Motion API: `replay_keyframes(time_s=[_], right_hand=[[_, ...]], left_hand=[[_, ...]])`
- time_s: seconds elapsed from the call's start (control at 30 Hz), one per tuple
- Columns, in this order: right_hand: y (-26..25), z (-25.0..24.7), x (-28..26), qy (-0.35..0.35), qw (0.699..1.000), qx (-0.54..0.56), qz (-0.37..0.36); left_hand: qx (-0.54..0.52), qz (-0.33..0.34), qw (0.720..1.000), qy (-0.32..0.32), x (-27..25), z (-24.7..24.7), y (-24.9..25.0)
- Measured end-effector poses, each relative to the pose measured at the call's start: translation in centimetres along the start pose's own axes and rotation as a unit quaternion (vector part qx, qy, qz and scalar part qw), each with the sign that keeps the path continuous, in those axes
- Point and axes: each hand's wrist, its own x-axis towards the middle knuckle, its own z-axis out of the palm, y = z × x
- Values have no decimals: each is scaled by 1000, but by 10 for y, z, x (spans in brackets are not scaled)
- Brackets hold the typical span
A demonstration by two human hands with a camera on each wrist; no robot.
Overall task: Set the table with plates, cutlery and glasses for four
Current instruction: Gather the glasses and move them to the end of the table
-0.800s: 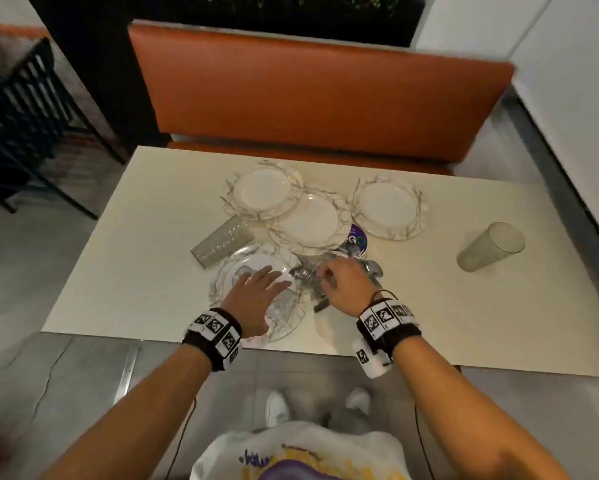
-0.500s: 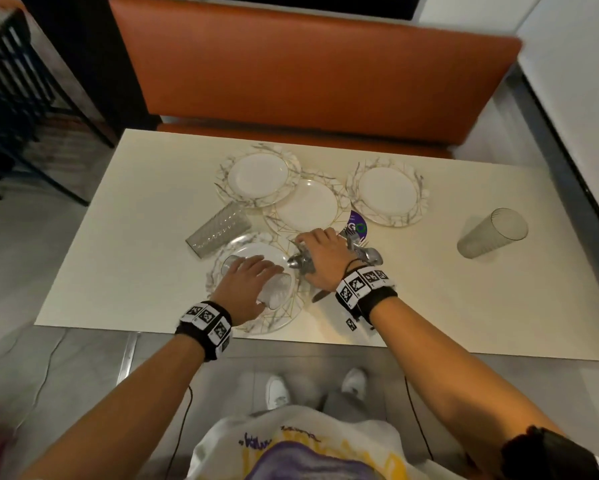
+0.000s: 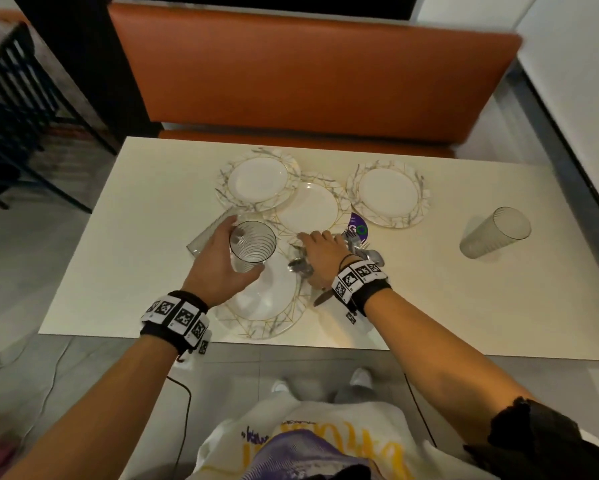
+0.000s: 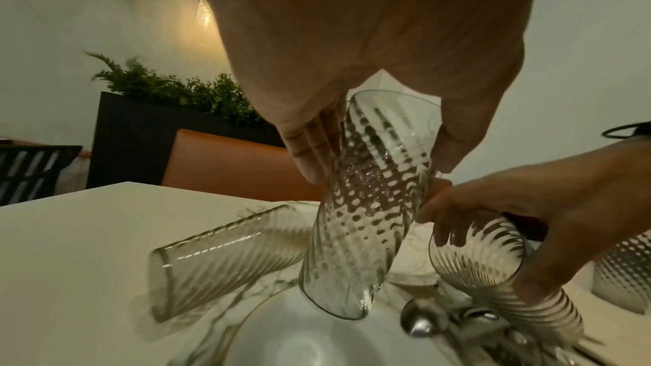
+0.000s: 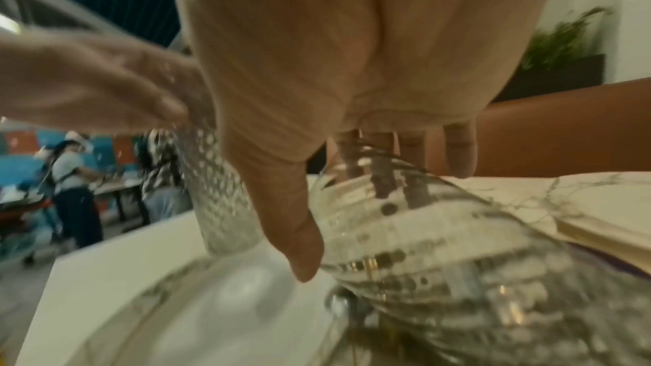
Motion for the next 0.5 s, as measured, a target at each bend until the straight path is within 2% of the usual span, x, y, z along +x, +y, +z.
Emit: replay_keyframes(time_s=[0.13, 0.27, 0.37, 0.5], right_hand=[[44, -36, -40, 88, 981, 167, 39], [113, -70, -82, 179, 923, 333, 74], [172, -102, -108, 257, 880, 383, 116], [271, -139, -129, 350, 840, 381, 167]], left_hand=[[-25, 28, 999, -11, 31, 20, 39], [-38, 59, 997, -26, 76, 55, 99], [-33, 86, 995, -38, 116, 86, 153], [-44, 101, 992, -60, 173, 137, 234]])
